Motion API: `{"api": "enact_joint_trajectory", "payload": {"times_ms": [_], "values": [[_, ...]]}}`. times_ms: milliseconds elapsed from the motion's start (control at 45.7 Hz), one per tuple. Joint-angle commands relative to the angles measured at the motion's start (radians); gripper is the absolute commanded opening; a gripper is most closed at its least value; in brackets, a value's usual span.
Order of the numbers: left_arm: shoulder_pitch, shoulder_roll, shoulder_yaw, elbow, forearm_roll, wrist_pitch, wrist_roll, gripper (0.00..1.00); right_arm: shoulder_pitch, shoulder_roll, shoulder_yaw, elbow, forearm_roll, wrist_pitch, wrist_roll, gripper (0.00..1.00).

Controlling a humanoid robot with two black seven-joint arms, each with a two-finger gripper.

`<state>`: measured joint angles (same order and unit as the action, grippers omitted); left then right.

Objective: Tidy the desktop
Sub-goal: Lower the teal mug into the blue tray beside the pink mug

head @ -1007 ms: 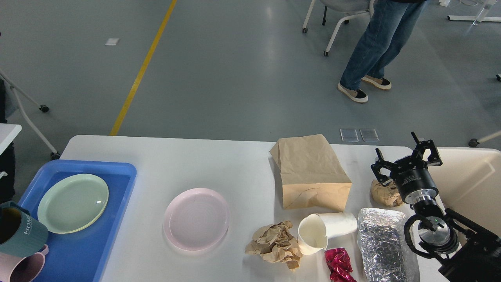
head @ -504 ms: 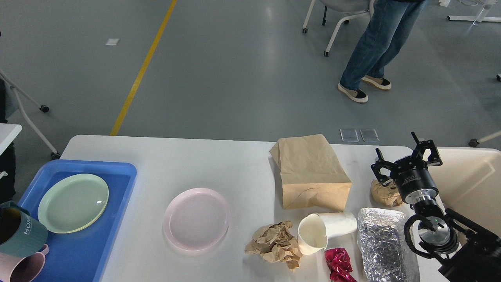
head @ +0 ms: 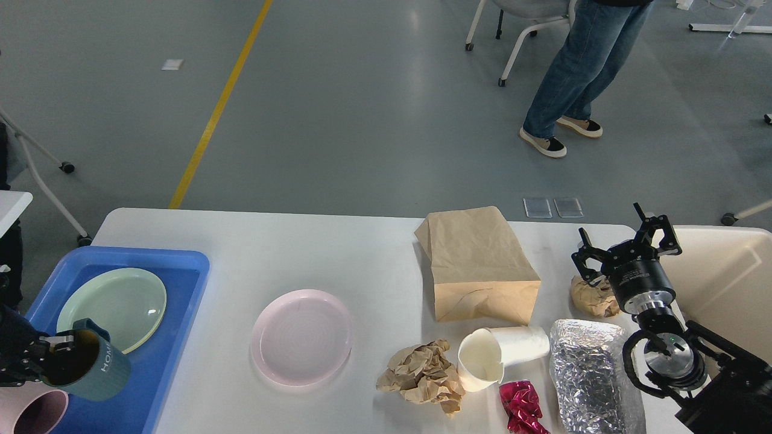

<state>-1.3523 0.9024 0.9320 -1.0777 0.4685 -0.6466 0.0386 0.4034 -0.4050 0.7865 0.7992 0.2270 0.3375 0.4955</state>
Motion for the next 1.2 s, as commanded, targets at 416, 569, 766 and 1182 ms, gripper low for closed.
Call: {"api": "enact_joint_trajectory", "payload": {"times_ms": [416,569,766,1182], "values": [[0.082,-0.02,-0.002,-0.002,-0.004,0.107,-0.002,0.02,0.0,0.0,0.0,0.0,0.0,0.0,0.0,1.0],[0.085,-0.03,0.001,-0.002,-0.004,0.148,-0.003,0.6,0.0,0.0,0.0,0.0,0.0,0.0,0.0,1.0],[0.09,-0.04,0.008,-0.004,-0.039,0.156,-0.011,0.9,0.0,0.0,-0.001,0.0,0.0,0.0,0.0,1.0],[0.046,0.019,0.03,-0.068,-0.059,0.15,-0.003,0.96,0.0,0.0,-0.001,0.0,0.0,0.0,0.0,1.0]]}}
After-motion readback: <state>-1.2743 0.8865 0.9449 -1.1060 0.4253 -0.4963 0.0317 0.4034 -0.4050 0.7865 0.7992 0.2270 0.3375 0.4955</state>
